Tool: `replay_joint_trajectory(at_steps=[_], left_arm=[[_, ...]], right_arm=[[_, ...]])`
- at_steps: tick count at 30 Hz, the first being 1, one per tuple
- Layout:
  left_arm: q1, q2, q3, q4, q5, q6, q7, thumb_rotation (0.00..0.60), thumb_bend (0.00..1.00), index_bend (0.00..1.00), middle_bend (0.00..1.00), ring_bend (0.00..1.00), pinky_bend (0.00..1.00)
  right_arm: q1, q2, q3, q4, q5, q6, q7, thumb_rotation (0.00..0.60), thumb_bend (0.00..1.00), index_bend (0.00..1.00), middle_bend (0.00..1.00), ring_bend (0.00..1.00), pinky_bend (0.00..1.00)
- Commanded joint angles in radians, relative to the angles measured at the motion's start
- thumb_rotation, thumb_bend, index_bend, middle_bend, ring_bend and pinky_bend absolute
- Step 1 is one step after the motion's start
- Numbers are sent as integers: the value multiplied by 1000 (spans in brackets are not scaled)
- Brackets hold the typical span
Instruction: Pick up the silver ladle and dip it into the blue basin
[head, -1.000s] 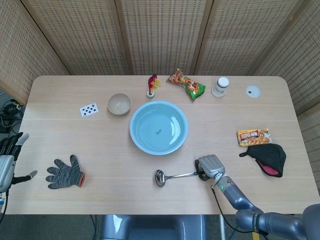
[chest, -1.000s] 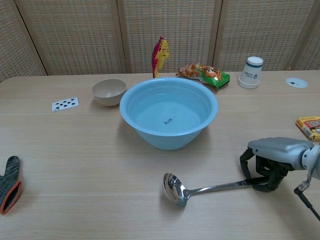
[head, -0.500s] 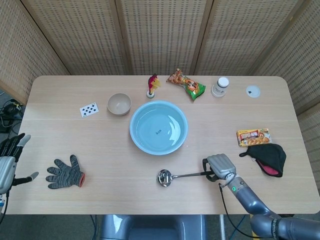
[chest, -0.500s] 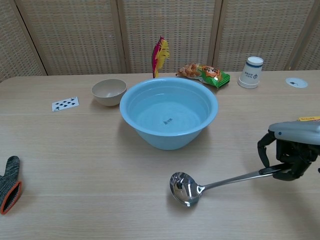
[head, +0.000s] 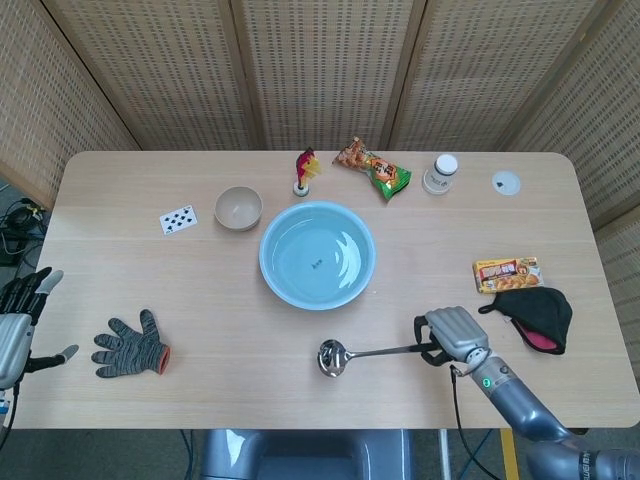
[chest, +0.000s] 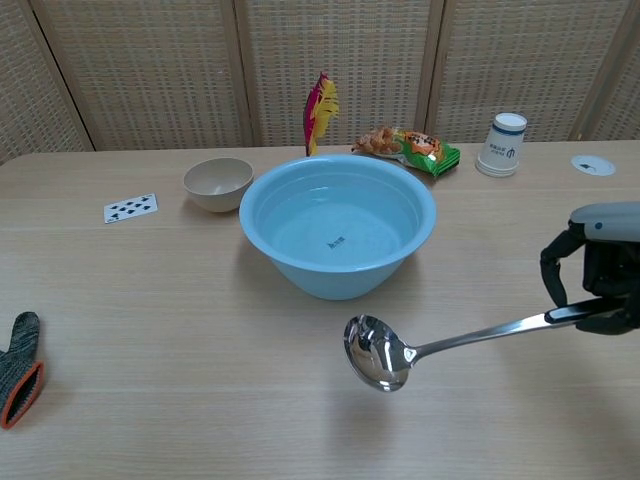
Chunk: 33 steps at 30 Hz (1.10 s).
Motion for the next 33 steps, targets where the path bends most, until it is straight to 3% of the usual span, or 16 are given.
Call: replay_joint_trajectory(at_steps=[1,6,13,18,26,33], left_arm=[[-2,0,-1,1,-2,-3,0,600,0,0,0,0,0],[-4,1,-4,-2,-9,-6,-4,600,0,0,0,0,0],[-8,5,-14,4,-31,-18,-19,600,0,0,0,0,0],[-15,5,-21,12,-50,-32,-23,600,0,0,0,0,0],[-29,-1,-34,30,-93,-66,-24,600,0,0,0,0,0],[-35,-1,-41,35,-117,-80,-25,600,0,0,0,0,0]], right_arm=[[26,29,18,-37,29,-4,-13,600,850,824,1000,1000,1000],[91,80,56,-96,113,-12,-54,600,853,825,1000,1000,1000],[290,137,117,-126,411,-41,-150,600,854,829,1000,1000,1000],[433,115,121,-78,589,-27,-241,600,854,832,1000,1000,1000],[700,-75,106,178,1008,53,-414,600,854,834,1000,1000,1000],[780,-244,77,414,1130,108,-548,600,854,835,1000,1000,1000]])
